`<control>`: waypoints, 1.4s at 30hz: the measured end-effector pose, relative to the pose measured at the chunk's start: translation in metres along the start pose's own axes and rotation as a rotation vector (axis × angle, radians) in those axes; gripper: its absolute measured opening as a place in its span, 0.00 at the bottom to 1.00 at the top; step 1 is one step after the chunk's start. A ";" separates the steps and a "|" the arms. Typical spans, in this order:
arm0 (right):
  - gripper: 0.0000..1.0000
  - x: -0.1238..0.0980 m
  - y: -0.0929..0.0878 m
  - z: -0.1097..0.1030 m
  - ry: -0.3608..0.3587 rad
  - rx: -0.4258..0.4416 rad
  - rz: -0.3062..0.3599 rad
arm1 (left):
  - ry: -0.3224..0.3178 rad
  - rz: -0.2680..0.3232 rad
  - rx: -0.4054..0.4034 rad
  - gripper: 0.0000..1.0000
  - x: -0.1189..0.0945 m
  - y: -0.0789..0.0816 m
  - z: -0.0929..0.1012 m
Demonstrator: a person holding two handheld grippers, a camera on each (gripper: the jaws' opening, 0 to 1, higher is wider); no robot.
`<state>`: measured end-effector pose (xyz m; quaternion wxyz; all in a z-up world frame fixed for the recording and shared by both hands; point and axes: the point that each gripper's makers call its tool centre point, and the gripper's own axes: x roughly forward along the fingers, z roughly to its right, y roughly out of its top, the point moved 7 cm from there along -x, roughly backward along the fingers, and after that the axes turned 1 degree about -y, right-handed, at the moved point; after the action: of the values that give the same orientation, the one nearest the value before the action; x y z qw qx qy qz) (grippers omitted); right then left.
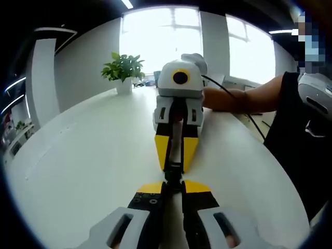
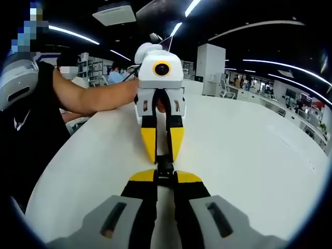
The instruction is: Snap the two parts of the plastic buckle together until the buckle closes and remains connected.
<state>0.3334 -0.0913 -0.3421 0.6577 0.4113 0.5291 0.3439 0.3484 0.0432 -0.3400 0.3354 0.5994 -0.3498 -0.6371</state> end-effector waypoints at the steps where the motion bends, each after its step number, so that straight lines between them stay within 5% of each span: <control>1: 0.10 0.000 0.000 0.000 0.000 0.000 -0.001 | 0.000 -0.001 0.001 0.09 0.000 0.000 0.000; 10: 0.09 0.000 0.000 0.000 0.002 -0.011 -0.009 | -0.006 0.000 0.009 0.09 0.000 0.000 0.001; 14: 0.09 0.002 -0.003 -0.007 0.066 -0.022 -0.015 | -0.048 0.000 0.018 0.08 0.005 0.002 0.003; 42: 0.10 0.008 0.001 0.003 0.046 -0.029 0.004 | -0.028 0.010 0.027 0.09 0.005 0.002 0.006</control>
<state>0.3375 -0.0845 -0.3436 0.6507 0.3945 0.5382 0.3622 0.3417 0.0378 -0.3404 0.3256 0.5930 -0.3660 -0.6390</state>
